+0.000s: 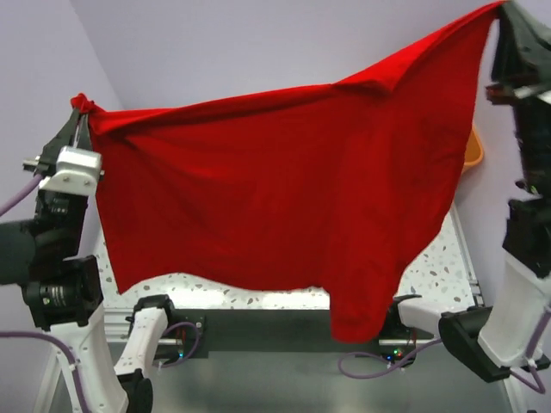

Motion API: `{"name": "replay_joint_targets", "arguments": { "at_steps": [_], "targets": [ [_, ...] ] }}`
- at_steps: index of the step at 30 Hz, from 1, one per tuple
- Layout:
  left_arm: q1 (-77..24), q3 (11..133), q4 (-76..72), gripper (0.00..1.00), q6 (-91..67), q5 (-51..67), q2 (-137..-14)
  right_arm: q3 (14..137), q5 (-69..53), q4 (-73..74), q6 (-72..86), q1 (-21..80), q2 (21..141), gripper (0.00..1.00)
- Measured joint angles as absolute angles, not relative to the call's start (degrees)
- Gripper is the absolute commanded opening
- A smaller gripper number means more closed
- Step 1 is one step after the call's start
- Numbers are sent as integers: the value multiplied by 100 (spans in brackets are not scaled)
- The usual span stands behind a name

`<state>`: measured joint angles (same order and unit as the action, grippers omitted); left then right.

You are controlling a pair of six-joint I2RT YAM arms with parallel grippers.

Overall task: Fold and stack the t-shirts
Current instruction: Flatten the tshirt out

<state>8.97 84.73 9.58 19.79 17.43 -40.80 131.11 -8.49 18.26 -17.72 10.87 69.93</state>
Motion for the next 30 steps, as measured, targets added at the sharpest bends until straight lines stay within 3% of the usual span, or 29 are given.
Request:
{"name": "replay_joint_targets", "arguments": {
  "at_steps": [9, 16, 19, 24, 29, 30],
  "targets": [
    [899, 7054, 1636, 0, 2346, 2237, -5087, 11275, -1264, 1645, -2064, 1190, 8654, 0],
    [899, 6226, 1380, 0, 2456, 2285, -7498, 10357, -1142, 1629, -2646, 1610, 10731, 0],
    [899, 6611, 1310, 0, 2440, 2285, -8984, 10707, -945, 1601, -2895, 1772, 11701, 0],
    [899, 8689, 1621, 0, 2346, 2311, -11511, 12615, -539, 1540, -3262, 1914, 13629, 0],
    [899, 9988, 1682, 0, 2250, 2198, -12731, 13456, -183, 1365, -3693, 1955, 14567, 0],
    [899, 10143, 1691, 5, 2193, 2134, -12875, 13456, -45, 1275, -3778, 1973, 14621, 19]
  ]
}}
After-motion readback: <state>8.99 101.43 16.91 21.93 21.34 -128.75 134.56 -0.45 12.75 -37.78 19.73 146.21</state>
